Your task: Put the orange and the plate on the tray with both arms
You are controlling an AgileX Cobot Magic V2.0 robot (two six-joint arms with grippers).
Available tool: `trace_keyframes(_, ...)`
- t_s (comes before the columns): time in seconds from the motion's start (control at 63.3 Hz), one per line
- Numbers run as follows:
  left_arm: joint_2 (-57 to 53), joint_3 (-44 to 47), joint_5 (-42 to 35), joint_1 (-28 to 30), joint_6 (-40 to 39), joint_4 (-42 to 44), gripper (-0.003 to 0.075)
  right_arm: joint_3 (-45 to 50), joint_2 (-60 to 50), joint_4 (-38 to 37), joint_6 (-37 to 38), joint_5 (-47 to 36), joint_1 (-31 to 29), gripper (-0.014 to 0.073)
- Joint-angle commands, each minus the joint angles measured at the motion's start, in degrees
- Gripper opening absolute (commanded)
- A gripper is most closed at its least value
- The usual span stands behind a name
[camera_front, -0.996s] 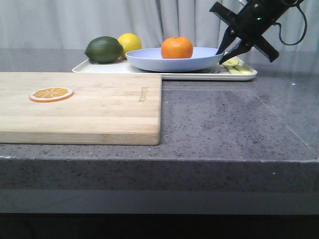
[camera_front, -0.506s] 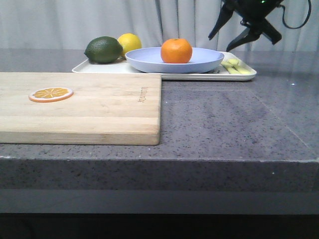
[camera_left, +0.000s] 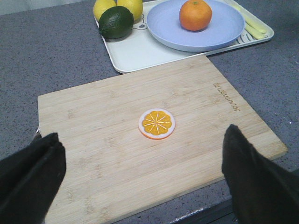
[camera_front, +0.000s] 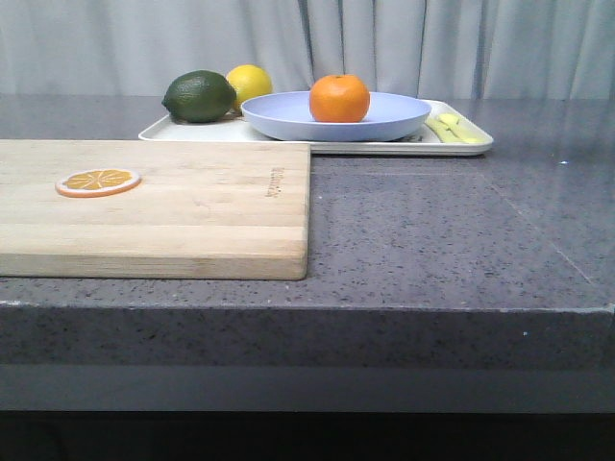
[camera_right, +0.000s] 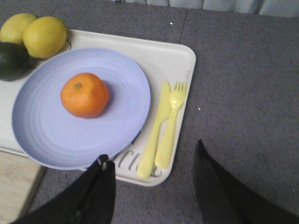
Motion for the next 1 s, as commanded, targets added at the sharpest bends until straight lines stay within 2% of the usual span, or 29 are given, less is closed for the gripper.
trace_keyframes(0.0, 0.1, -1.4, -4.3, 0.1, -0.5, -0.1, 0.0659, 7.6, -8.6, -1.6, -0.9, -6.1, -0.2, 0.0404)
trace_keyframes(0.158, 0.1, -1.4, -4.3, 0.1, -0.5, -0.1, 0.0659, 22.2, -20.7, -1.7, -0.9, -8.0, -0.2, 0.0404)
trace_keyframes(0.569, 0.1, -1.4, -4.3, 0.1, -0.5, -0.4, 0.0659, 47.9, -47.0, -2.7, -1.0, -4.7, -0.2, 0.0404)
trace_keyframes(0.853, 0.1, -1.4, -4.3, 0.1, -0.5, -0.7, 0.0657, 58.5, -63.2, -2.7, -1.0, -4.9, -0.2, 0.0402)
trace_keyframes(0.901, 0.1, -1.4, -4.3, 0.1, -0.5, -0.7, 0.0643, 59.7, -65.5, -2.7, -1.0, -5.0, -0.2, 0.0402)
trace_keyframes(0.98, 0.1, -1.4, -4.3, 0.1, -0.5, -0.7, 0.0571, 61.1, -68.9, -2.7, -1.0, -5.0, -0.2, 0.0383)
